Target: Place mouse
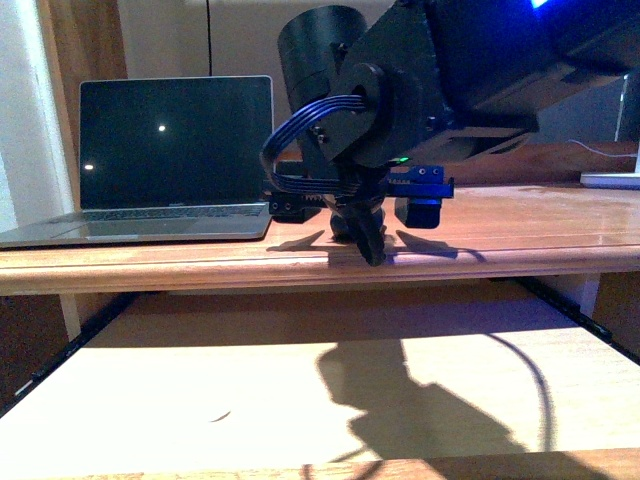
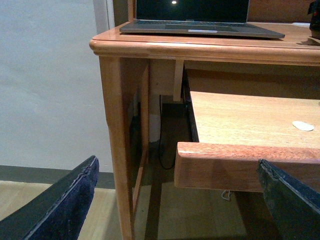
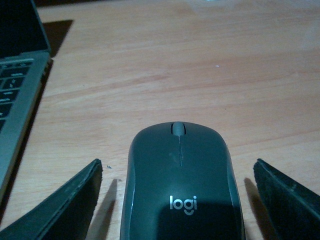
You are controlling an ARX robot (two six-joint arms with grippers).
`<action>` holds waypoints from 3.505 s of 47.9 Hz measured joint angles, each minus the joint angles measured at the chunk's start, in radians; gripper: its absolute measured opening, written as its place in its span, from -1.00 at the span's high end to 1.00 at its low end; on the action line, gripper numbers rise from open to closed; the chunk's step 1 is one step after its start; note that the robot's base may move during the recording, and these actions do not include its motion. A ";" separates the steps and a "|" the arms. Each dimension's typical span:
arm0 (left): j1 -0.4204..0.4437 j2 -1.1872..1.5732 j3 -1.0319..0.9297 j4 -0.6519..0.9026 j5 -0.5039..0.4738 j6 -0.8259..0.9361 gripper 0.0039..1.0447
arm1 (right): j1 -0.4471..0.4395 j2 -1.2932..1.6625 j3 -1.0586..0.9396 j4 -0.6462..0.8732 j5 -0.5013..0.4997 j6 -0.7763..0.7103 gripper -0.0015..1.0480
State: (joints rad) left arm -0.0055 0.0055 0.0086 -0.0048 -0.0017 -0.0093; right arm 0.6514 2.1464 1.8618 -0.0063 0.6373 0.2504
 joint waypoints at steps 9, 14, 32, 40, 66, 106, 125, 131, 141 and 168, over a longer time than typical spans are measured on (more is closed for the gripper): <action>0.000 0.000 0.000 0.000 0.000 0.000 -0.86 | -0.034 -0.171 -0.216 0.214 -0.119 -0.001 -0.86; 0.000 0.000 0.000 0.000 0.000 0.000 -0.86 | -0.064 -0.321 -0.373 0.330 -0.201 -0.004 -0.86; 0.000 0.000 0.000 0.000 0.000 0.000 -0.86 | -0.255 -0.909 -1.242 0.656 -0.732 -0.053 -0.86; 0.000 0.000 0.000 0.000 0.000 0.000 -0.86 | -0.312 -1.074 -1.496 0.720 -0.929 -0.092 -0.86; 0.000 0.000 0.000 0.000 0.000 0.000 -0.86 | -0.276 -0.979 -1.807 0.958 -1.054 -0.297 -0.86; 0.000 0.000 0.000 0.000 0.000 0.000 -0.86 | -0.007 -0.270 -1.047 0.919 -0.393 -0.235 -0.86; 0.000 0.000 0.000 0.000 0.000 0.000 -0.86 | -0.008 -0.151 -0.899 0.845 -0.212 -0.190 -0.86; 0.000 0.000 0.000 0.000 0.000 0.000 -0.86 | -0.004 -0.138 -0.874 0.822 -0.179 -0.167 -0.86; 0.000 0.000 0.000 0.000 0.000 0.000 -0.86 | 0.001 -0.144 -0.869 0.815 -0.169 -0.131 -0.86; 0.000 0.000 0.000 0.000 0.001 0.000 -0.86 | -0.095 -1.072 -1.721 0.732 -0.272 0.000 -0.86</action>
State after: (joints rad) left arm -0.0055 0.0051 0.0086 -0.0048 -0.0010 -0.0093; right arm 0.5560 1.0740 0.1406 0.7254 0.3649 0.2501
